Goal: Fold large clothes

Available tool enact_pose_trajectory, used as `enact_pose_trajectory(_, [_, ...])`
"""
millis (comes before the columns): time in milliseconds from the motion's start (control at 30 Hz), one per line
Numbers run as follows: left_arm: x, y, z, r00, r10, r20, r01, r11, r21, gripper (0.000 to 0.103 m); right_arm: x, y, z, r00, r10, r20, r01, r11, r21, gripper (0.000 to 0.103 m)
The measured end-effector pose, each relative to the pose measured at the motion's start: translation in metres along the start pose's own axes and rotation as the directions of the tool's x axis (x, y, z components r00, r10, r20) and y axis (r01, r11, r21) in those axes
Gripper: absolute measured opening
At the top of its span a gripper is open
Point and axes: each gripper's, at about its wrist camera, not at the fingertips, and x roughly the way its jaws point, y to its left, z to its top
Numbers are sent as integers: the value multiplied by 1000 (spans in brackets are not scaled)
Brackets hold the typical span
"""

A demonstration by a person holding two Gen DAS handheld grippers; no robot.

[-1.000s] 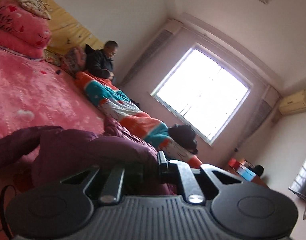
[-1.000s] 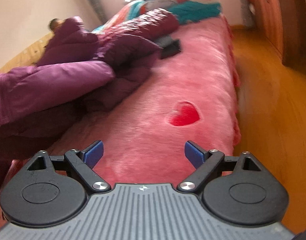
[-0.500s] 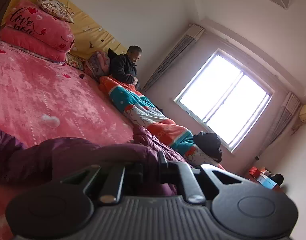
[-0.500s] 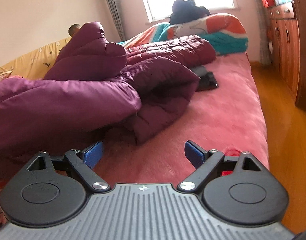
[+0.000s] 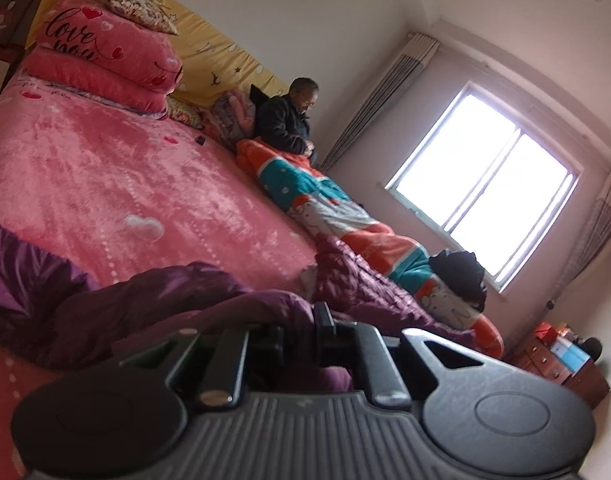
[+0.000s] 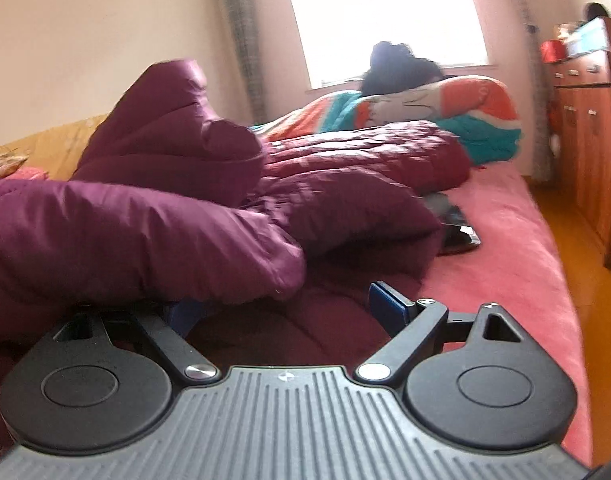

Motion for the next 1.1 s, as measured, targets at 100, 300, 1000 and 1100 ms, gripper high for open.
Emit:
enact_pose_trajectory(100, [3, 5, -8, 1000, 12, -26, -12, 1000, 5, 21, 13, 5, 4, 1000, -11, 13, 12, 999, -41, 103])
enact_pose_trajectory(300, [8, 9, -27, 994, 9, -112, -7, 1000, 17, 57, 29, 7, 10, 999, 22, 46, -18, 996, -89, 103])
enact_pose_trajectory(1000, [-11, -11, -24, 989, -64, -132, 49, 992, -119, 13, -41, 2, 65, 993, 21, 120, -10, 996, -90, 3])
enact_pose_trajectory(1100, [-25, -16, -18, 988, -104, -118, 85, 984, -154, 12, -76, 1, 77, 982, -5, 190, 25, 994, -104, 1])
